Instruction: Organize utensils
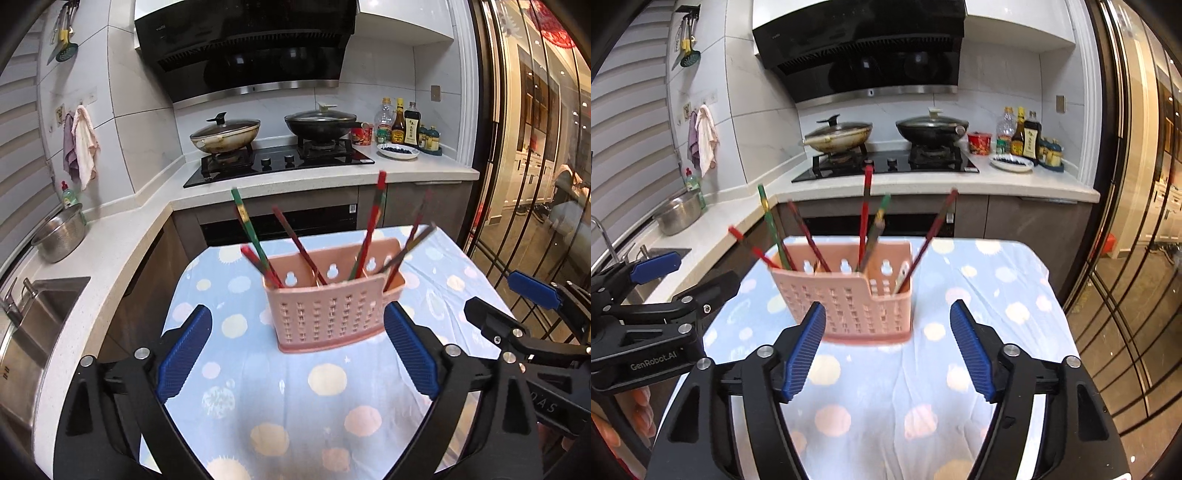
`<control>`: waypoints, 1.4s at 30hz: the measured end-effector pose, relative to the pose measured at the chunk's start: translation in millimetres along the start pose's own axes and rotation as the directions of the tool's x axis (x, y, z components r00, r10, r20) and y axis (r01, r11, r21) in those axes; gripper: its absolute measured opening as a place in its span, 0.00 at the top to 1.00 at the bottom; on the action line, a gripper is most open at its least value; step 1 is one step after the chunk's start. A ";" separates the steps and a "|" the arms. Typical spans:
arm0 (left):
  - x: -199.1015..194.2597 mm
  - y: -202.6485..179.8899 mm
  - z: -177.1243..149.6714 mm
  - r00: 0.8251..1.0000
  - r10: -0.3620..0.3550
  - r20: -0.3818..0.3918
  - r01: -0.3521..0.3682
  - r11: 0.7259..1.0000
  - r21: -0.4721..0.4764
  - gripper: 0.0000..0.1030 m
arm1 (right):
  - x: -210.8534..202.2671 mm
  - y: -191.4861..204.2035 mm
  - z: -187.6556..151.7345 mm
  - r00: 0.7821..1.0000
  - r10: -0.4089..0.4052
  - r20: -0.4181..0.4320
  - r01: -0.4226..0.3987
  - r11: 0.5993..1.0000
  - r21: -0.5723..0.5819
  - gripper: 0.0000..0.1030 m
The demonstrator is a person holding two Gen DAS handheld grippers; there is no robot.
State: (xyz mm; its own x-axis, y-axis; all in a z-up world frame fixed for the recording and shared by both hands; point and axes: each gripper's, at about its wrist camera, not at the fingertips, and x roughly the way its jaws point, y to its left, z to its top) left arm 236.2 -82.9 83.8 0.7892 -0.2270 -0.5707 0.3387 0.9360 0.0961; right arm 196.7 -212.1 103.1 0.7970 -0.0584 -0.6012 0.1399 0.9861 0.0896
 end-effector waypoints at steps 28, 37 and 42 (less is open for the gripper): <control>-2.1 -10.3 -110.0 0.984 0.018 -0.180 -0.026 0.999 -0.042 0.07 | -20.8 -3.6 -99.2 0.989 -0.059 -0.132 0.061 0.998 0.012 0.07; 1.2 -11.5 -133.1 0.977 0.019 -0.212 -0.032 0.998 -0.059 0.07 | -19.5 -6.6 -111.6 0.988 -0.081 -0.132 0.084 0.996 0.011 0.06; 2.7 -6.0 -139.8 0.973 0.024 -0.228 -0.045 0.995 -0.088 0.07 | -19.6 -6.8 -115.3 0.987 -0.100 -0.128 0.101 0.995 0.002 0.07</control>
State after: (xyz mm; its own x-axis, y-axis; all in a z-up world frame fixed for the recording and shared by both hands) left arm 164.7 -51.4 -32.4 0.6596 -0.1367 -0.7391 0.2562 0.9653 0.0502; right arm 112.4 -199.7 22.8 0.6975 -0.1360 -0.7035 0.2209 0.9748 0.0305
